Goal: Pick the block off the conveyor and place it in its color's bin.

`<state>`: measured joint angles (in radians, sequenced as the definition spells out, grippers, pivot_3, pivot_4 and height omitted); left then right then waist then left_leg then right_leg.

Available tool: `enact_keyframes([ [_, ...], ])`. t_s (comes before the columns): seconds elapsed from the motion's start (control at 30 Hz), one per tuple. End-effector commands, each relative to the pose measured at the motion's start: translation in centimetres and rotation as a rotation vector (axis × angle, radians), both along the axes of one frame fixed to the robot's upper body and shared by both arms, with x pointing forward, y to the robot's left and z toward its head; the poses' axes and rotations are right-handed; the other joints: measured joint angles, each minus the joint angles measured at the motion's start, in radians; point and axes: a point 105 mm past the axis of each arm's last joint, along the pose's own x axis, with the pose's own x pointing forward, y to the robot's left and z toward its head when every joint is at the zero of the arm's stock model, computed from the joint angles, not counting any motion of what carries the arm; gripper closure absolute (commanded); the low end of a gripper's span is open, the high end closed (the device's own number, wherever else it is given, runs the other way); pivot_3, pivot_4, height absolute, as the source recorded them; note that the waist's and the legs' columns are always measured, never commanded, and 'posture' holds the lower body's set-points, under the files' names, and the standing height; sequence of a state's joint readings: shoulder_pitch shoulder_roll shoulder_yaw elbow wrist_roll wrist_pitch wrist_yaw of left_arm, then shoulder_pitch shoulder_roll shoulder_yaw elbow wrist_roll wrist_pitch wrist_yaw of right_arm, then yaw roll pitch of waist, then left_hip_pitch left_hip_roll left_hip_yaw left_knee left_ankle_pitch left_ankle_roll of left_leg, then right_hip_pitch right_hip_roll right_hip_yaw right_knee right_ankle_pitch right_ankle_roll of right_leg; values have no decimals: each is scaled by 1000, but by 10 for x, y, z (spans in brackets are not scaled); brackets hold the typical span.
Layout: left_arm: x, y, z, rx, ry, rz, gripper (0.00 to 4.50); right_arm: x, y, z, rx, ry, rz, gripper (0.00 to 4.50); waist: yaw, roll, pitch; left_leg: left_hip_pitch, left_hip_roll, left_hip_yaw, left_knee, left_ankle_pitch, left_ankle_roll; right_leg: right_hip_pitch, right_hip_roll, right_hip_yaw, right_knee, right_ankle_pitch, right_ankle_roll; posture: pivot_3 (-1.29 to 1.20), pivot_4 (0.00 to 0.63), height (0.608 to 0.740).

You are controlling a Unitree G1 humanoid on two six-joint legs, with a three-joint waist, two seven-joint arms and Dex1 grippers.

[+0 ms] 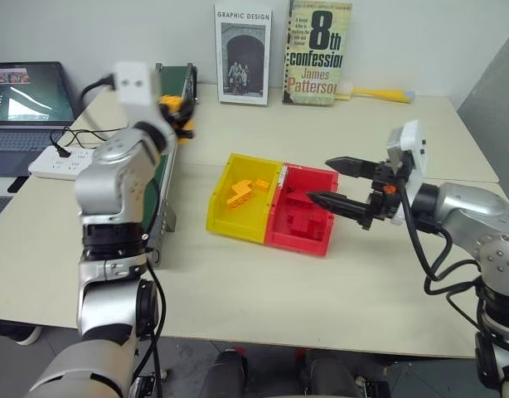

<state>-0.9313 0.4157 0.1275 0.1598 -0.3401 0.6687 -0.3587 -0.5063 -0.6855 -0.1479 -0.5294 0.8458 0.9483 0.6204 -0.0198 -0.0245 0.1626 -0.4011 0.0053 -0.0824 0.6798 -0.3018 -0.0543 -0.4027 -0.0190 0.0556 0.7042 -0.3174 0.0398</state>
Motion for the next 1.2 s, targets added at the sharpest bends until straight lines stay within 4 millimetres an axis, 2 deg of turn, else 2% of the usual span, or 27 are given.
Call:
enact_keyframes([
  [0.03,-14,-56,-4,89,18,-301,2972,-14,-2,7,-28,-65,-15,0,-8,0,0,0,0,0,0,0,0,0,0,0,-1,0,0,0,150,740],
  [0.13,-14,-57,-26,170,66,-331,2972,-20,0,4,-29,-61,-15,0,-28,0,0,1,1,2,-1,0,0,0,1,3,-2,0,0,0,150,740],
  [0.3,-21,-47,-44,227,130,-339,2972,-26,3,-1,-23,-50,-20,0,-40,1,0,3,3,2,-2,0,0,-1,1,5,1,0,0,0,150,740],
  [0.57,-32,-38,-50,213,168,-323,2972,-25,2,0,-15,-43,-29,0,-22,1,0,1,2,1,0,0,1,0,2,4,1,0,0,0,150,740],
  [0.63,-33,-38,-52,207,168,-326,2272,-23,2,0,-17,-44,-31,0,-16,1,0,1,2,1,0,0,1,0,2,4,1,0,0,0,150,740],
  [0.7,-33,-38,-53,207,171,-328,1801,-22,2,0,-18,-45,-29,0,-13,1,0,2,2,2,0,0,1,0,2,4,1,0,0,0,150,740],
  [0.9,-36,-28,-56,228,182,-312,524,-19,1,0,-16,-45,-28,0,-13,1,0,2,2,2,0,0,1,0,2,4,1,0,0,0,150,740],
  [1.0,-37,-20,-56,235,186,-301,21,-17,-1,0,-15,-42,-28,0,-13,1,0,2,2,2,0,0,1,0,2,4,1,0,0,0,150,740],
  [1.2,-78,3,-42,356,183,-496,21,-5,-16,0,-79,-42,-15,0,-17,1,1,2,3,2,0,0,1,-1,3,4,1,0,0,0,150,740],
])
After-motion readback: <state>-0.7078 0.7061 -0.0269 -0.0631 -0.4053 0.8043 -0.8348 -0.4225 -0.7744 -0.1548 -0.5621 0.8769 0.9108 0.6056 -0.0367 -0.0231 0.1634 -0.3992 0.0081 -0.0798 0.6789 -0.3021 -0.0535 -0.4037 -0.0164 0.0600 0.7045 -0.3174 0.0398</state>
